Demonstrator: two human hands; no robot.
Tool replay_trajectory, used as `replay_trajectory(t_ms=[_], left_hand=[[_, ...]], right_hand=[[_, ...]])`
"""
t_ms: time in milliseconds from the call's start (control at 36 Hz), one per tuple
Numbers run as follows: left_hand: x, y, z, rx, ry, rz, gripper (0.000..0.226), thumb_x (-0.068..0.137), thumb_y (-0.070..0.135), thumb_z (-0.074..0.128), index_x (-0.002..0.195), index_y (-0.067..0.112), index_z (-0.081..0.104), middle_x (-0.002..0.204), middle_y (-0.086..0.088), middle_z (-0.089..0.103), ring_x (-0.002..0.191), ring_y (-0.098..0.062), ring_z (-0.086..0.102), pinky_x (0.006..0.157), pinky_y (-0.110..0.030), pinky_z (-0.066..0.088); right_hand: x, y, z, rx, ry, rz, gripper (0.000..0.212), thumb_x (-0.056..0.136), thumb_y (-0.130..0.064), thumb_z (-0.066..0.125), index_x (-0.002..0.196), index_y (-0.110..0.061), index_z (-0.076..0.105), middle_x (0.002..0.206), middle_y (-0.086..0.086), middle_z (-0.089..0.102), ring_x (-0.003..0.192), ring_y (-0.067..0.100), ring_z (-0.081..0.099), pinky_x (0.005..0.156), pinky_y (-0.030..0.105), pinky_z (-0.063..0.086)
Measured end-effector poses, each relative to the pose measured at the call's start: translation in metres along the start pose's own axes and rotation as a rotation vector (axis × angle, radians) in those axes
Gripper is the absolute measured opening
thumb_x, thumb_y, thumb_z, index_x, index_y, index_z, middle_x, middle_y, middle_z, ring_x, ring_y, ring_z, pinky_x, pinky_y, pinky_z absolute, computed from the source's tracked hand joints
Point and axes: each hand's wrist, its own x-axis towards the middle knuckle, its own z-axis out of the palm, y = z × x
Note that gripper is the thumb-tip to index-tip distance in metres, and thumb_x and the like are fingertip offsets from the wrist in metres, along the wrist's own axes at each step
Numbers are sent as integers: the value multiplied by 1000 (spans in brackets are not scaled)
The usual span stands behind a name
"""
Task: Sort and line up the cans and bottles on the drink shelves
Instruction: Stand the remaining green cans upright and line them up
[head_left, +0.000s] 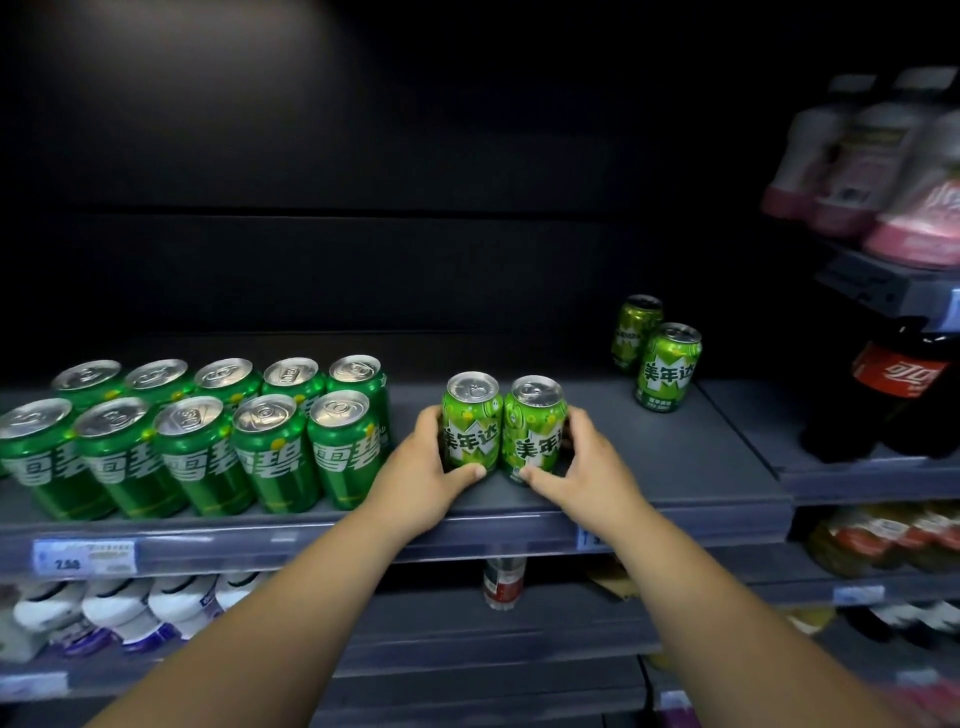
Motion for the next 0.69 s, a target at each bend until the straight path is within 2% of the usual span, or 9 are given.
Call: replay_trajectory(t_ms=[83,167,250,444,694], left_hand=[[1,0,-2,6,-7,-1,75,70,48,81,130,39,37,124,15,64,113,-8,61,99,-41,52],[0,2,-4,7,-8,-1,73,61,53,84,120,39,43,112,20,66,104,-1,64,94,-37,54],[-4,5,-5,32,-21,17,71,59,53,86,117,37,48,108,20,67,98,3,64,91,-34,56],[-8,9,-10,60,-47,66,69,55,53,86,113,36,53,105,21,67,95,6,63,89,-32,55],[-9,9,-11,21,-116,74,73,49,56,85,111,34,52,107,16,67,98,1,64,91,-35,54]], right_hand=[[0,-1,-1,30,6,10,78,73,-46,84,136,-37,40,120,-21,56,111,5,55,89,28,47],[2,1,-3,80,-14,50,72,64,-47,87,121,-39,42,113,-20,62,106,4,60,91,33,54],[1,2,-7,80,-29,57,70,57,-46,86,111,-39,43,107,-16,65,99,4,63,87,36,56],[-11,-1,-12,25,-24,40,61,62,-33,86,112,-33,52,103,-16,64,95,6,62,75,24,46],[-16,0,-15,81,-55,56,62,62,-31,86,115,-32,54,104,-16,66,96,-1,63,75,19,47]])
